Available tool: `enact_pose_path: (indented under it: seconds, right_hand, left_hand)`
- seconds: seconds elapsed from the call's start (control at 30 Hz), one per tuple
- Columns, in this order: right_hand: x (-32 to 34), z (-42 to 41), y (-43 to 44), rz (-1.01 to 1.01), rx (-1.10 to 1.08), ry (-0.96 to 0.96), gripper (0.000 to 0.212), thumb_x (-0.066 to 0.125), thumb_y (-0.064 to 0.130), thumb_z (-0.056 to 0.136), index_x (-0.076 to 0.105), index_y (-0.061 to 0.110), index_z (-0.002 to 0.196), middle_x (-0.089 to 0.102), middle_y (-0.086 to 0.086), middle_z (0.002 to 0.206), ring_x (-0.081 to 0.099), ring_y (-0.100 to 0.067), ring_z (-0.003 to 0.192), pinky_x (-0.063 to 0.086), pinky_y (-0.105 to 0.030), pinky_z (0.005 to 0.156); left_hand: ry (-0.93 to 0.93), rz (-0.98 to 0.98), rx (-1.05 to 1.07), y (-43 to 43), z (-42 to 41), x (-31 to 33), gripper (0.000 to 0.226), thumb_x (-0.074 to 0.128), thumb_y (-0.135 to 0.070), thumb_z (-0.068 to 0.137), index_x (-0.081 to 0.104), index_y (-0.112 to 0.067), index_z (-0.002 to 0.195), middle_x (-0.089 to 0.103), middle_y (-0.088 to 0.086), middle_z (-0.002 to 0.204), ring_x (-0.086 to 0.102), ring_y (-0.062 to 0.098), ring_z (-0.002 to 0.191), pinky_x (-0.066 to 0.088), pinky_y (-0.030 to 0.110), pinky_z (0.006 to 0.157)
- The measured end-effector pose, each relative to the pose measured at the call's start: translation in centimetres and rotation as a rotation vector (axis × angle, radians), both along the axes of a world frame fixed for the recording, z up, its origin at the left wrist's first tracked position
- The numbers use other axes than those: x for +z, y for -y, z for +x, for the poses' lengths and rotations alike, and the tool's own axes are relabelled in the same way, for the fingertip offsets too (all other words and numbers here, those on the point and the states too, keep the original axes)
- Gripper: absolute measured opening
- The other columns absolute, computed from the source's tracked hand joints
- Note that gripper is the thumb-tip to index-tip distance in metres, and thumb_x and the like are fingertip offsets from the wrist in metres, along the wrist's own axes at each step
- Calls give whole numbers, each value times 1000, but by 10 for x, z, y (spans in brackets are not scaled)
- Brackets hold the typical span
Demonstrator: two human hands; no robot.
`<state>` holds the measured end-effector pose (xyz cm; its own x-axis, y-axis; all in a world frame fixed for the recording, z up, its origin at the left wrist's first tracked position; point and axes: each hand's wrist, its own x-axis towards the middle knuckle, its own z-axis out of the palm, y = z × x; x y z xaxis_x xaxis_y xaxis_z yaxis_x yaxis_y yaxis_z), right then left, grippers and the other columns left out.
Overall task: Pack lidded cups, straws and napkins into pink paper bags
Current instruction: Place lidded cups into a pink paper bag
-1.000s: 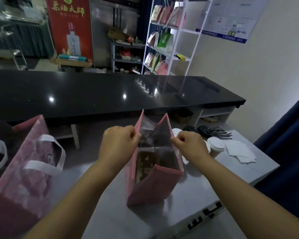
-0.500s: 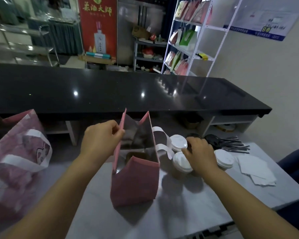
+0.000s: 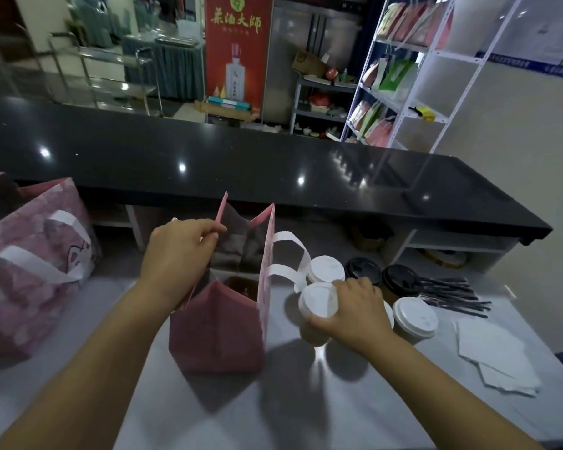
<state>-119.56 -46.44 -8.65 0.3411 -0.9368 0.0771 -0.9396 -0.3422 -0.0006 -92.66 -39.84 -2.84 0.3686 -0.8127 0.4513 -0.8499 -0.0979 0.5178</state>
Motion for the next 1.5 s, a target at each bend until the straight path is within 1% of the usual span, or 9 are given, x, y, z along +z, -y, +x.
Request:
enact_pose_path:
  seconds: [0.2, 0.4, 0.5, 0.6, 0.73, 0.9, 1.07, 1.13, 1.5]
  right_hand:
    - [57, 10, 11, -100, 57, 216, 73, 48, 79, 57, 49, 25, 107, 47, 4, 99, 35, -17, 89, 31, -34, 77]
    - [121, 34, 36, -334, 152, 428, 83, 74, 54, 65, 41, 15, 131, 45, -7, 121, 39, -23, 107, 37, -34, 91]
    - [144, 66, 38, -271, 273, 533, 86, 68, 58, 61, 42, 16, 131, 45, -2, 118, 38, -19, 107, 35, -30, 89]
    - [151, 104, 37, -74, 375, 541, 81, 62, 66, 50, 47, 26, 119, 46, 12, 101, 35, -13, 96, 33, -23, 70]
    - [139, 145, 41, 171, 468, 257, 69, 71, 62, 49, 48, 32, 107, 46, 15, 93, 33, -11, 91, 35, -25, 65]
    - [104, 184, 37, 169, 618, -202, 56, 76, 56, 58, 43, 29, 95, 48, 10, 91, 40, -12, 87, 32, -27, 59]
    - [75, 209, 41, 92, 712, -574, 72, 73, 30, 74, 35, 24, 134, 51, -7, 122, 49, -28, 108, 34, -35, 69]
    - [68, 213, 46, 120, 683, -634, 78, 70, 25, 77, 25, 28, 140, 46, -8, 126, 50, -29, 112, 35, -35, 70]
    - [40, 216, 62, 211, 656, -669, 64, 66, 20, 81, 33, 18, 135, 49, -12, 125, 52, -32, 109, 46, -41, 80]
  left_hand:
    - [-4, 91, 10, -1, 0, 9, 22, 54, -22, 90, 68, -22, 108, 70, -1, 104, 62, 14, 92, 46, 31, 80]
    - [-89, 197, -29, 3, 15, 17, 28, 53, -19, 91, 63, -23, 117, 66, -2, 115, 57, 8, 92, 46, 29, 79]
    - [-135, 224, -86, 6, 27, 15, 29, 50, -20, 92, 61, -26, 119, 64, -4, 117, 54, 4, 90, 45, 26, 77]
    - [-164, 229, -124, 10, 39, 13, 32, 50, -24, 92, 57, -30, 122, 64, -6, 116, 58, 8, 94, 46, 26, 78]
    - [-141, 211, -111, 12, 52, 8, 35, 49, -22, 90, 54, -29, 124, 65, -3, 113, 59, 16, 97, 50, 34, 82]
    - [-141, 178, -145, 12, 67, 2, 36, 51, -23, 88, 54, -33, 122, 64, -3, 106, 56, 14, 91, 49, 34, 76]
    - [-121, 157, -208, 10, 78, 3, 38, 52, -20, 88, 56, -32, 123, 63, -9, 113, 53, 11, 102, 42, 28, 84]
    - [-110, 154, -229, 9, 82, 3, 37, 52, -20, 88, 56, -31, 123, 63, -10, 114, 51, 10, 103, 38, 27, 86]
    - [-102, 167, -270, 11, 94, 6, 37, 51, -20, 89, 56, -30, 123, 64, -11, 110, 52, 8, 101, 38, 27, 87]
